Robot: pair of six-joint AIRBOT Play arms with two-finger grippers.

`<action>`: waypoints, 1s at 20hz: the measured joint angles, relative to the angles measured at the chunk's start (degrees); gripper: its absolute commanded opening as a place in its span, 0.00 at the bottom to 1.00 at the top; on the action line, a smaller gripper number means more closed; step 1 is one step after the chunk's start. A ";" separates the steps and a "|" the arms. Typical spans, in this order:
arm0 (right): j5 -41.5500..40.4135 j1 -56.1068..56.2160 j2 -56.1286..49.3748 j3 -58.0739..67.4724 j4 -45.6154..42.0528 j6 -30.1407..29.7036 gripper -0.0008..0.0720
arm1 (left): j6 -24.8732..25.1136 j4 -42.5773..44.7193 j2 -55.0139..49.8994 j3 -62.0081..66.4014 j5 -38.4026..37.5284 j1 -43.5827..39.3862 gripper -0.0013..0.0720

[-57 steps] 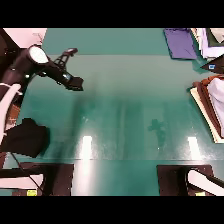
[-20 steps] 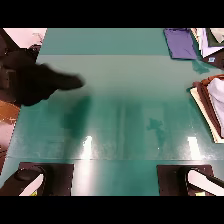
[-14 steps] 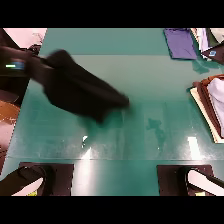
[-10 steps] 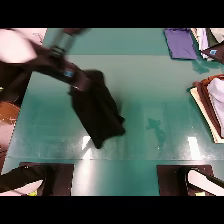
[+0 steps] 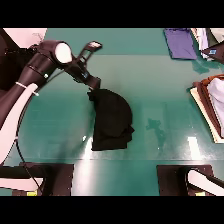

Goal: Fold the shirts.

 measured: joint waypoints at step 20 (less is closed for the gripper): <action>2.86 2.99 0.28 -2.14 -0.68 0.02 0.04 | 3.30 -21.88 -16.22 -0.04 2.47 13.11 0.06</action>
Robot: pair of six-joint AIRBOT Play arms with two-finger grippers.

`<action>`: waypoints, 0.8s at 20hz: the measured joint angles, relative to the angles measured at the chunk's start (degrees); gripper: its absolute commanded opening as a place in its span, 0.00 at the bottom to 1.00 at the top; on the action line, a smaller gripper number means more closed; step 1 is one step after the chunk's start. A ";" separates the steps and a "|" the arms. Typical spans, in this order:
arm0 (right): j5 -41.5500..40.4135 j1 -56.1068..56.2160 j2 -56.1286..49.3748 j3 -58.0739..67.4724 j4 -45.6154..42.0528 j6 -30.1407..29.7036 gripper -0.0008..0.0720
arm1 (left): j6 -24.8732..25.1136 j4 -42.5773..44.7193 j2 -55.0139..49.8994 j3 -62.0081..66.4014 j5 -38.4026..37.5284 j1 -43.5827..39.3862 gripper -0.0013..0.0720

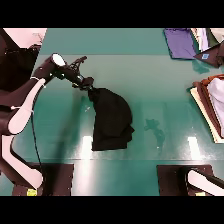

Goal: Fold the shirts.

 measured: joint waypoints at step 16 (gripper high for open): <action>-21.14 36.94 -9.16 -35.15 -5.33 -1.44 0.62 | -0.42 23.82 24.50 0.07 -5.20 2.38 0.06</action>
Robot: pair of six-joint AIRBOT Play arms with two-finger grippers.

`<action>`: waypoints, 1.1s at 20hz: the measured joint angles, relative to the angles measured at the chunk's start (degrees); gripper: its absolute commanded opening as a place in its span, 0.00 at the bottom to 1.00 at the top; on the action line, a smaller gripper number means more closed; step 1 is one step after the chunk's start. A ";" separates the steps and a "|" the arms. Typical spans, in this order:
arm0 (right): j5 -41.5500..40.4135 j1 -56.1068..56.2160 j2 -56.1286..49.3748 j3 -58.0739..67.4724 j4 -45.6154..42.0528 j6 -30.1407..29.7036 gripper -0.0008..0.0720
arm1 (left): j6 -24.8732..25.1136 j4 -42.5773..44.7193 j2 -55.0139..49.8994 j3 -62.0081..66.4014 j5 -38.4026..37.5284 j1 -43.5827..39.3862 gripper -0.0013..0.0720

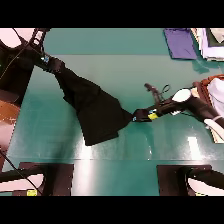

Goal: Fold the shirts.

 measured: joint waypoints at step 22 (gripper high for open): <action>-6.80 -0.61 -11.26 6.25 -0.66 -2.10 0.04 | -0.11 0.55 0.61 0.00 -0.50 0.00 0.06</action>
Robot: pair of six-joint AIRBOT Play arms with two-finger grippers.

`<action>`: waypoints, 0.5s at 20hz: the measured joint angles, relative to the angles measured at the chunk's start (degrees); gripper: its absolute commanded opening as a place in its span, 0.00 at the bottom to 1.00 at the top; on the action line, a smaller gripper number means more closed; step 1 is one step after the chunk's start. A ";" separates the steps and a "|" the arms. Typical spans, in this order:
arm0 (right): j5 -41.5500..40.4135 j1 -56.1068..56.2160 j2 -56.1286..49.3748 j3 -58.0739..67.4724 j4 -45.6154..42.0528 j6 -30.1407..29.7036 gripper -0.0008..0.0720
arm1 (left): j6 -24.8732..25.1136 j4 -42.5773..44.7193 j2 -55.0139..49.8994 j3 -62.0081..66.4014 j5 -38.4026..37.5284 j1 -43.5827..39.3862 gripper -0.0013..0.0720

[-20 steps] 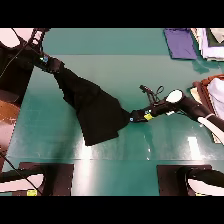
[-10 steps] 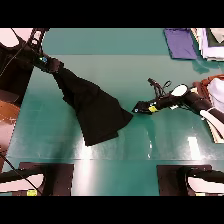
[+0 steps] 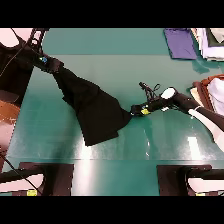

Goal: Fold the shirts.

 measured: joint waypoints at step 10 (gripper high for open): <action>7.65 -12.15 17.14 26.03 -14.27 5.90 0.04 | -1.86 4.61 19.82 0.04 6.86 0.02 0.06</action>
